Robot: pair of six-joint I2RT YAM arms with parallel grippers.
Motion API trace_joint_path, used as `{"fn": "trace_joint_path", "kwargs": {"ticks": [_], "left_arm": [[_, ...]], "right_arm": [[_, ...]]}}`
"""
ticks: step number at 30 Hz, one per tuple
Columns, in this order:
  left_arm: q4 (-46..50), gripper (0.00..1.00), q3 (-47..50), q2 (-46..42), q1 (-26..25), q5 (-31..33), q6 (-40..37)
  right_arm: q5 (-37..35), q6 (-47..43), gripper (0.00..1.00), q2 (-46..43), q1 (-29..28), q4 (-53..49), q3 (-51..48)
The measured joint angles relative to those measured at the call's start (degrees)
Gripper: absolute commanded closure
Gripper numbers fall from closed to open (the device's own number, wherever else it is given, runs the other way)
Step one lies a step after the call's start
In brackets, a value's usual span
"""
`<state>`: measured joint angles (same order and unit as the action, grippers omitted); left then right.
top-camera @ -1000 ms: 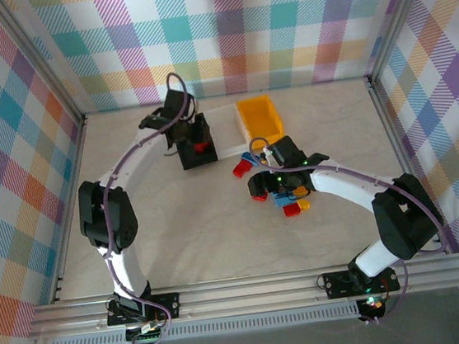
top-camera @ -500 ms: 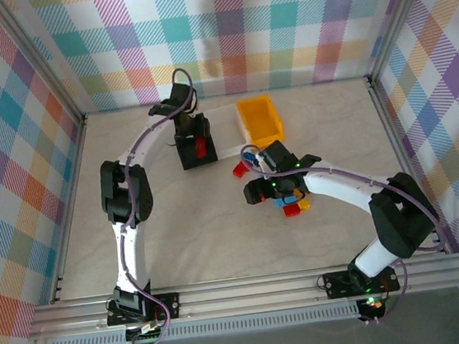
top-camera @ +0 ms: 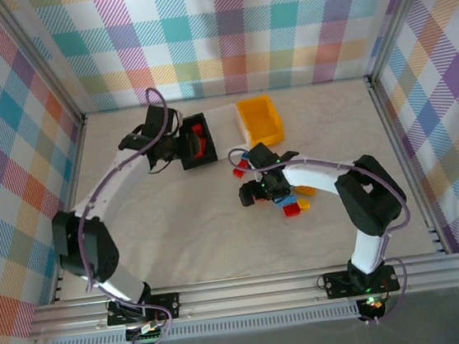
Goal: Sort the legos into containers by color
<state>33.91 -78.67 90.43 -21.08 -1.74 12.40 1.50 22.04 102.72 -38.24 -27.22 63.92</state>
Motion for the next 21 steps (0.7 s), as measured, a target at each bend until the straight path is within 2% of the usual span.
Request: {"fn": "trace_joint_path", "kwargs": {"ticks": [8,12,21], "left_arm": [[0.02,0.38,7.76,-6.38,-0.07,0.35,0.26],[-0.26,0.38,9.14,-7.02,-0.07,0.31,0.46],[-1.14,0.38,11.52,-7.5,-0.07,0.26,1.73]], "right_arm": [[-1.92,0.7,0.2,3.89,-0.63,-1.97,3.82],[-4.48,1.31,0.33,4.24,-1.4,-2.62,4.15],[-6.03,1.42,0.46,4.31,-2.32,-2.03,4.2]]}}
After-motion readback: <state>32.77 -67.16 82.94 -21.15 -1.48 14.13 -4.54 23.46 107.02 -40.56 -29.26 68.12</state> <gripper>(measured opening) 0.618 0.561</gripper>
